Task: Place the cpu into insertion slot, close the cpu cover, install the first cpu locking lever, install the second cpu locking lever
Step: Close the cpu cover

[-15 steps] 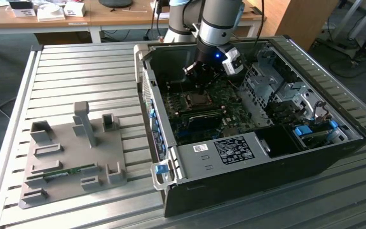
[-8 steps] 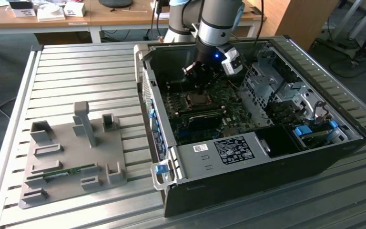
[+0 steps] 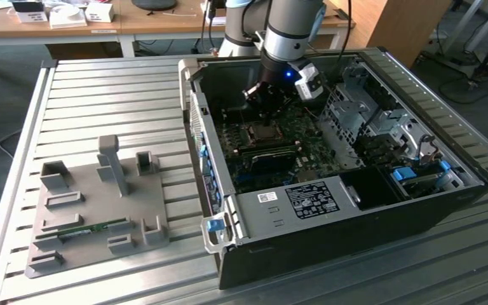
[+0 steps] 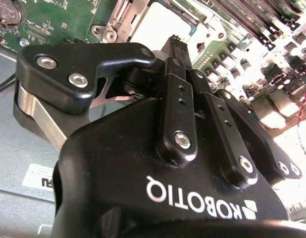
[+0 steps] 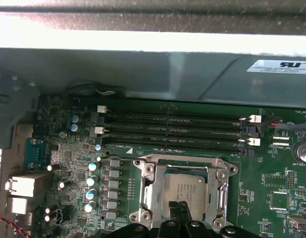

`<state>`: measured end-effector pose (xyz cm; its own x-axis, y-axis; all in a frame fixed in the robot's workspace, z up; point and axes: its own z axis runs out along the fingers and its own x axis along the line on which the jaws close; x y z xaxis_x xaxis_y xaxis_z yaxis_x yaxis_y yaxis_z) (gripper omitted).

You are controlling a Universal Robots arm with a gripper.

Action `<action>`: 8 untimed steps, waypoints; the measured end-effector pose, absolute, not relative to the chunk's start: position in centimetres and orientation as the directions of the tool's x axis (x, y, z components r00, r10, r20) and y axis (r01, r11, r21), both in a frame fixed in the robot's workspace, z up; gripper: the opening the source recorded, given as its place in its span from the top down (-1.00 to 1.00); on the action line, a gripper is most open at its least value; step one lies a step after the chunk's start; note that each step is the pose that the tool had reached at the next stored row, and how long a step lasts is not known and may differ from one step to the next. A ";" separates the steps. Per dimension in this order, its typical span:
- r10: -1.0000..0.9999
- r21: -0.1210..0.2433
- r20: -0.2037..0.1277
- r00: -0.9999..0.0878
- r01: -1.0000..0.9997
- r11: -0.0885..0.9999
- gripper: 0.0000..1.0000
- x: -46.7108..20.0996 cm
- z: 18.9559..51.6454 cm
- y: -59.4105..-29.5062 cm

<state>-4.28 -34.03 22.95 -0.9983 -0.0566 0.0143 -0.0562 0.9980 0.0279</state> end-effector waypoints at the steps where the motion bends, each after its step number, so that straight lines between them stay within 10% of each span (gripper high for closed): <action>1: -0.057 0.028 0.014 -0.998 -0.056 0.998 0.79 -4.3 23.0 -34.0; 8: -0.057 0.028 0.014 -0.998 -0.056 0.998 0.79 -4.4 22.9 -34.0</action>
<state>-4.36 -34.03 22.93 -0.9983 -0.0566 0.0143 -0.0562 0.9980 0.0279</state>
